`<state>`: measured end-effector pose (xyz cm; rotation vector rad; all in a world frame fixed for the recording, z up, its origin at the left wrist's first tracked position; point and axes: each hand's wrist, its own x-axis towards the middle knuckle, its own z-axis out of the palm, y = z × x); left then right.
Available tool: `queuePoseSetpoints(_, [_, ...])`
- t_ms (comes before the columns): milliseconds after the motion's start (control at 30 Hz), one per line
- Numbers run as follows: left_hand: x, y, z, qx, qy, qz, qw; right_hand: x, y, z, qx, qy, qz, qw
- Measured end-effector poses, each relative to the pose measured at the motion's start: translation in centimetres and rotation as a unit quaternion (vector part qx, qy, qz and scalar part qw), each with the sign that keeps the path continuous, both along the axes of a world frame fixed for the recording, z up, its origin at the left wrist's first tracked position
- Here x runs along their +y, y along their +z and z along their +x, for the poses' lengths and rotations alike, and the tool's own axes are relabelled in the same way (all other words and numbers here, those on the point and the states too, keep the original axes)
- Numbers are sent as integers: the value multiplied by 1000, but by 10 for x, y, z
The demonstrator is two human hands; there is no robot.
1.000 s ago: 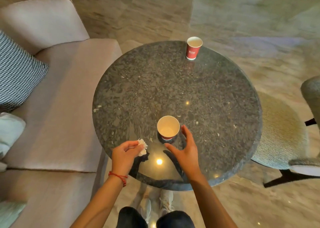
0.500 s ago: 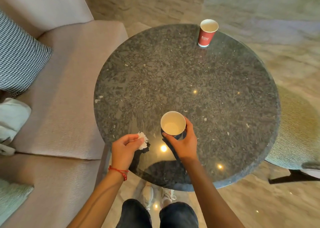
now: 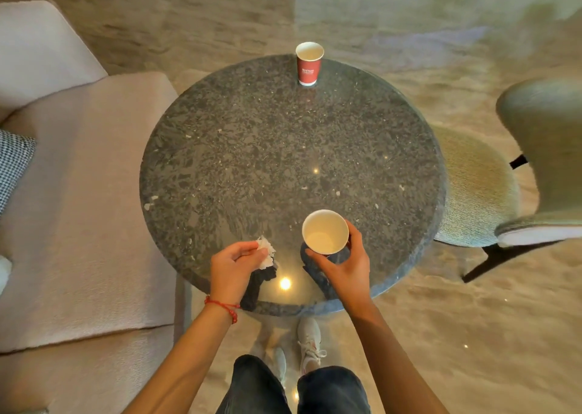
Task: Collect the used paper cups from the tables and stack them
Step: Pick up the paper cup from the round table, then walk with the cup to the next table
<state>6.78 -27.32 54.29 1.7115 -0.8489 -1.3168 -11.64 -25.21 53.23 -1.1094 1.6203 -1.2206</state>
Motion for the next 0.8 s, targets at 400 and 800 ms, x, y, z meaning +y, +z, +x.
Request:
queuePoseSetpoints(400, [37,12,-85,12,-203,-24,979,133,-3,-58,41,-227,39,972])
queuePoseSetpoints(800, [132,17,-226,21,-381,-30,924,284,2,-151,19,-414,64,908])
